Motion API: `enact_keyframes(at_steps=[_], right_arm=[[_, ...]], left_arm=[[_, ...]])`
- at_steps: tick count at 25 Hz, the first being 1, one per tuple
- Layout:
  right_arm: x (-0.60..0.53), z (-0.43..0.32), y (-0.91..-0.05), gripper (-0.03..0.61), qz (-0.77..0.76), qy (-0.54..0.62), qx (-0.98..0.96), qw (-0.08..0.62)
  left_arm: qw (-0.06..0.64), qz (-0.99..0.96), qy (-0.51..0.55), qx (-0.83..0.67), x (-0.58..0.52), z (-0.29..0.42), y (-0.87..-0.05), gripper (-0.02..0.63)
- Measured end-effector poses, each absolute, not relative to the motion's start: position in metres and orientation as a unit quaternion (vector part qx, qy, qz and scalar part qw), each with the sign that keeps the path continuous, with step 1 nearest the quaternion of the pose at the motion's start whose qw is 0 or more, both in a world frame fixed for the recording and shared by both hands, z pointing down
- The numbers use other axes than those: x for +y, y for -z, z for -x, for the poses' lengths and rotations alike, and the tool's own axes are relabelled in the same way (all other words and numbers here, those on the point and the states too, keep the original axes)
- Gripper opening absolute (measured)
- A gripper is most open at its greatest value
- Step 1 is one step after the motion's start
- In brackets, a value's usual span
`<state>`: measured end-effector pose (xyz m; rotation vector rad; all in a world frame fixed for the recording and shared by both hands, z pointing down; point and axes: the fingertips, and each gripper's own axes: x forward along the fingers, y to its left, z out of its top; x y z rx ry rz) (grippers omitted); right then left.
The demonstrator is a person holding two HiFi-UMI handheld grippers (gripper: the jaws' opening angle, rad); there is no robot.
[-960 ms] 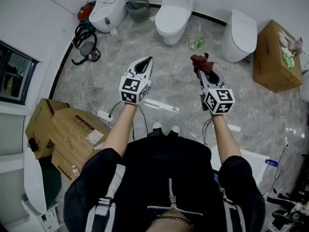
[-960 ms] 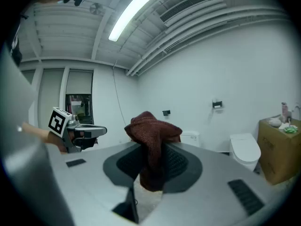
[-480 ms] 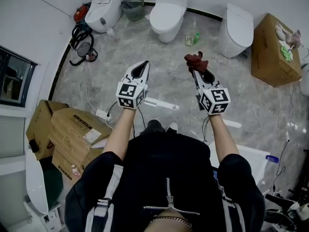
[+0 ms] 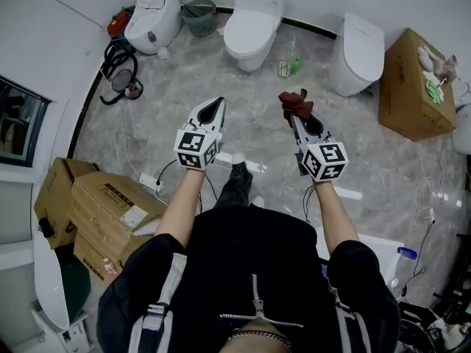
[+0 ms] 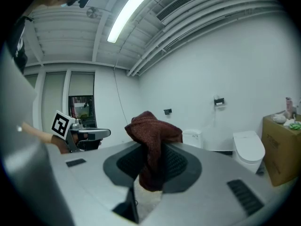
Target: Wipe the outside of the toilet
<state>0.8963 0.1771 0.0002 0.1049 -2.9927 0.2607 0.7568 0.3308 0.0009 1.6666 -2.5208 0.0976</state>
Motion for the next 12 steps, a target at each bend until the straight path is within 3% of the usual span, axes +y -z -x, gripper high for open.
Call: enact_keyframes(at_steps=[12], right_arm=[[0.109,-0.758,-0.008,0.094,-0.045,-0.108,-0.989,0.092]], left_arm=[[0.074,-0.569,-0.033,-0.819,0.250,-0.625,-0.017,0.005]])
